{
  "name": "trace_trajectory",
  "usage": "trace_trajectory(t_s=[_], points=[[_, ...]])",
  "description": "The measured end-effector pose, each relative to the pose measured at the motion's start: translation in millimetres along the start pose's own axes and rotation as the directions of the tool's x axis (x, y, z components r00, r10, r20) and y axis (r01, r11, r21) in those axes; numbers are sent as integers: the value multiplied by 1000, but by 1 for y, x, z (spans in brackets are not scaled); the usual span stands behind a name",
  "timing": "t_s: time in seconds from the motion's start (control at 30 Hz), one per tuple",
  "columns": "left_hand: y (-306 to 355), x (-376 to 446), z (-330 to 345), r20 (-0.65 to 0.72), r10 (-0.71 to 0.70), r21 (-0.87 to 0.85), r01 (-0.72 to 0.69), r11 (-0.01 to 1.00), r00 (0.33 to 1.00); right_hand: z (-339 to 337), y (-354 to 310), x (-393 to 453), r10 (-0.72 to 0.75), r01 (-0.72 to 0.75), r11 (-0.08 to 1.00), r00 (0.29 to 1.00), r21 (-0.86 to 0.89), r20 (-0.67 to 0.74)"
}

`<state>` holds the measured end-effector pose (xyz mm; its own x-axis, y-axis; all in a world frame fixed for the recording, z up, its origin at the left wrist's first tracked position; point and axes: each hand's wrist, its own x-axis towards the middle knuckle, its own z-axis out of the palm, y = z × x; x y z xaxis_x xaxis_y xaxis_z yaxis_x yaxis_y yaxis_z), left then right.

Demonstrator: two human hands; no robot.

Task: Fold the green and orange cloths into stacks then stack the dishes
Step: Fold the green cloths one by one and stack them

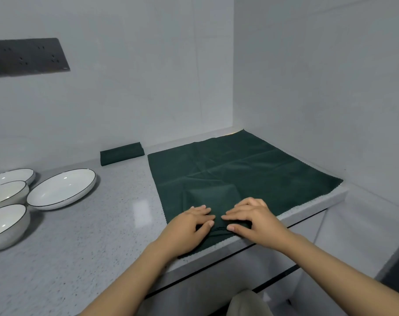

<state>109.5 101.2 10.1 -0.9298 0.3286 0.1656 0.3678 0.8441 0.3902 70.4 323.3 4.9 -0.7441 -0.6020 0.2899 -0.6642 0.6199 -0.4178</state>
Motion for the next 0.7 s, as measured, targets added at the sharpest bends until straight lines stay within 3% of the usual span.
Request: trace_trajectory(t_s=[0.23, 0.43, 0.7], points=[[-2, -7, -1, 55, 31, -53, -28, 998, 998, 0, 0, -2, -16, 16, 1000, 1000, -20, 3], [0, -8, 1, 74, 23, -66, -18, 998, 997, 9, 0, -2, -27, 21, 999, 991, -45, -131], [0, -5, -1, 53, 26, -14, -26, 1000, 998, 2, -2, 0, -28, 26, 997, 999, -74, -24]])
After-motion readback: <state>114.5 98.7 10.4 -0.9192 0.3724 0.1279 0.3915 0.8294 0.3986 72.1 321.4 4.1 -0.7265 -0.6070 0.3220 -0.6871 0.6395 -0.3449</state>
